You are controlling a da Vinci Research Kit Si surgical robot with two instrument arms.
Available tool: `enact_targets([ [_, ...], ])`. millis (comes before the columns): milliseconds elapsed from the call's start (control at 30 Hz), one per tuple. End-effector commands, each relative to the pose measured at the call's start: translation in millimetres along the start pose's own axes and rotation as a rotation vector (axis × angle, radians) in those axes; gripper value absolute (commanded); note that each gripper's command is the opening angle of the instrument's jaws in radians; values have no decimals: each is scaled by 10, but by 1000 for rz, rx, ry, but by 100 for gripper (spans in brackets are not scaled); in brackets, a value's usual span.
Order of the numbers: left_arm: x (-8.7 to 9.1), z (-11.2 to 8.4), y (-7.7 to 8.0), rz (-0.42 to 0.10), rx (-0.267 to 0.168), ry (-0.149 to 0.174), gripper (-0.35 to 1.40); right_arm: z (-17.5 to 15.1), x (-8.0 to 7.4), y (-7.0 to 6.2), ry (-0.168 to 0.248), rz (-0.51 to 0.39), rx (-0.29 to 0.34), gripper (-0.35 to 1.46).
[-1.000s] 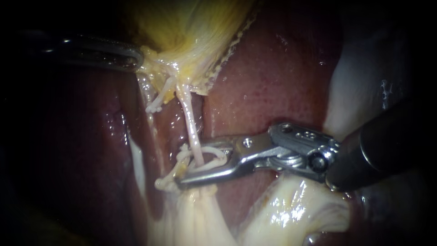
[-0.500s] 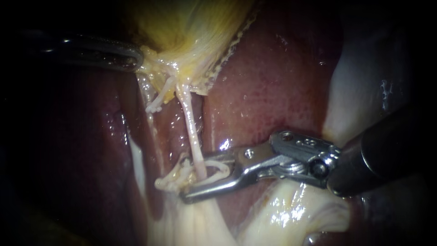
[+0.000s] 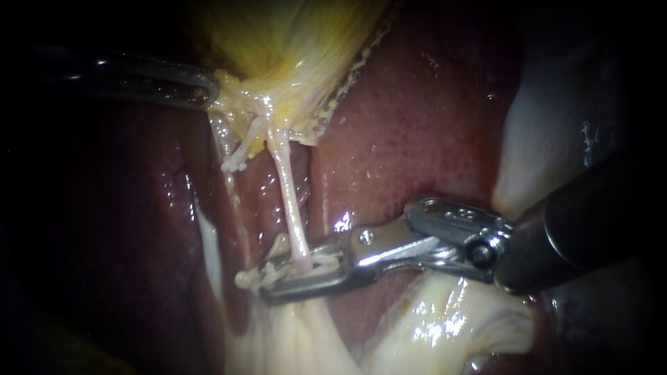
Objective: Clipping first clip right tube
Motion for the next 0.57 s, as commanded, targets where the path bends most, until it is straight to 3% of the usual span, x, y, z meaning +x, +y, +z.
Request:
enact_targets([
  [33,0,0,0,0,0,0,-35,-1,0,0,0,0,0,-30],
  [200,0,0,0,0,0,0,-35,-1,0,0,-8,47,6,-35],
  [567,0,0,0,0,0,0,-35,-2,0,2,-13,52,11,-35],
])
